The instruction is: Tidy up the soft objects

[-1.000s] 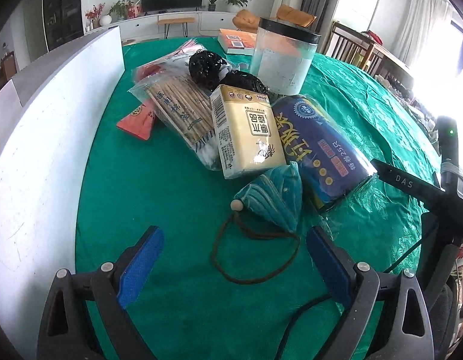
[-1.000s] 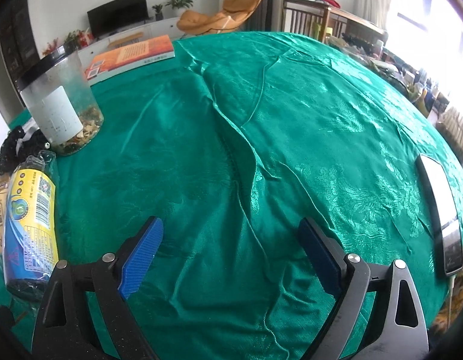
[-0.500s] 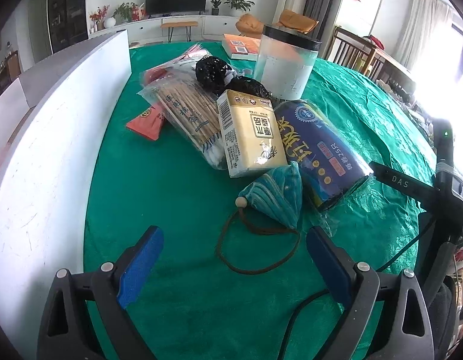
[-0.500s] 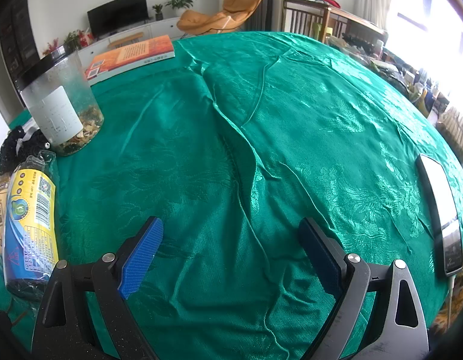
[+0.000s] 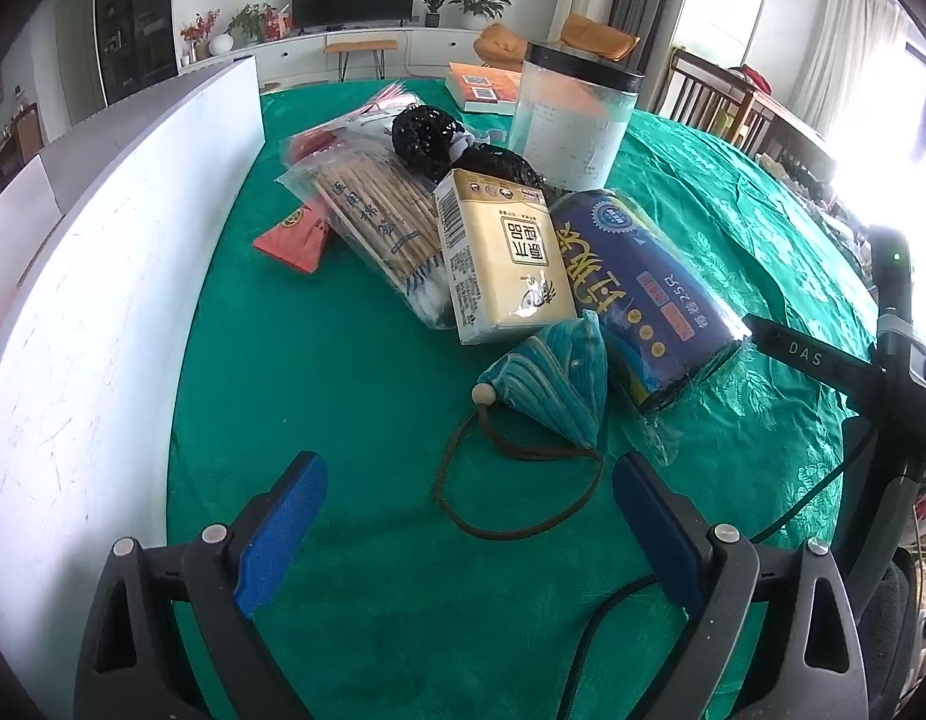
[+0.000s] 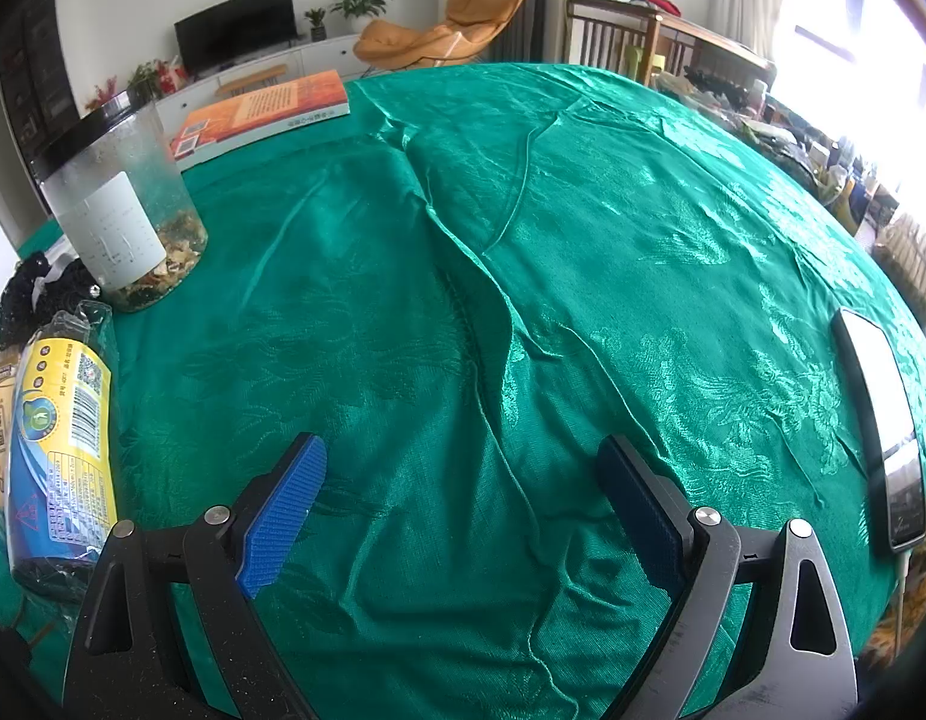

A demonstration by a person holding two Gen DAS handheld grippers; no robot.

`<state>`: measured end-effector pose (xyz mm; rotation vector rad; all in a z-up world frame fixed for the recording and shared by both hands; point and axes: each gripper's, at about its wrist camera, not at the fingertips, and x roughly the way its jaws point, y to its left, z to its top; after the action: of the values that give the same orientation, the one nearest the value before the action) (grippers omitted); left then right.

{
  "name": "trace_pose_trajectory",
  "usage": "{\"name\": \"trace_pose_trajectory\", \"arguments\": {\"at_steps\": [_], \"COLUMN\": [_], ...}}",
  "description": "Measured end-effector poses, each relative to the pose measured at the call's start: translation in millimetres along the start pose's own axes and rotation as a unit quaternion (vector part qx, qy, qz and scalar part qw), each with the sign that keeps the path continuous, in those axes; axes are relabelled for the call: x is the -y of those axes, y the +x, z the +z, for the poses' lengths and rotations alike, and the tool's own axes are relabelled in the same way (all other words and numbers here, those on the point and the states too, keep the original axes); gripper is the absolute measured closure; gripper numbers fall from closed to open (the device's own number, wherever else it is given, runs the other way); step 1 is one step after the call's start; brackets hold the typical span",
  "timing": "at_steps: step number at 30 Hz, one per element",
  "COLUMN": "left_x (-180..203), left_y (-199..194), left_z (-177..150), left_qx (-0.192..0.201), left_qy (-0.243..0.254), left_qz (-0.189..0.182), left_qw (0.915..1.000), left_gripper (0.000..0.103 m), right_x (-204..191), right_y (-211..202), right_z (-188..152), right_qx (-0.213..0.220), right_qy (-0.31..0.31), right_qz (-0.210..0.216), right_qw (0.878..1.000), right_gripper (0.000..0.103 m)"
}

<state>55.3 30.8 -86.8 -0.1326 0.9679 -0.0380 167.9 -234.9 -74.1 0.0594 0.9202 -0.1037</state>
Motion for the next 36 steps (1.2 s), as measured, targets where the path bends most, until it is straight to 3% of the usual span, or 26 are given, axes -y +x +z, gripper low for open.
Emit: {"name": "trace_pose_trajectory", "arguments": {"at_steps": [36], "left_x": [-5.9], "left_y": [2.2], "left_z": [0.5], "left_qx": [0.002], "left_qy": [-0.005], "left_qz": [-0.008], "left_qw": [1.0000], "left_gripper": [0.007], "right_x": [-1.9], "right_y": [-1.5], "right_z": [-2.4], "right_qx": [0.001], "right_qy": [-0.001], "right_qz": [-0.001], "right_qw": [1.000], "right_gripper": [0.010]}}
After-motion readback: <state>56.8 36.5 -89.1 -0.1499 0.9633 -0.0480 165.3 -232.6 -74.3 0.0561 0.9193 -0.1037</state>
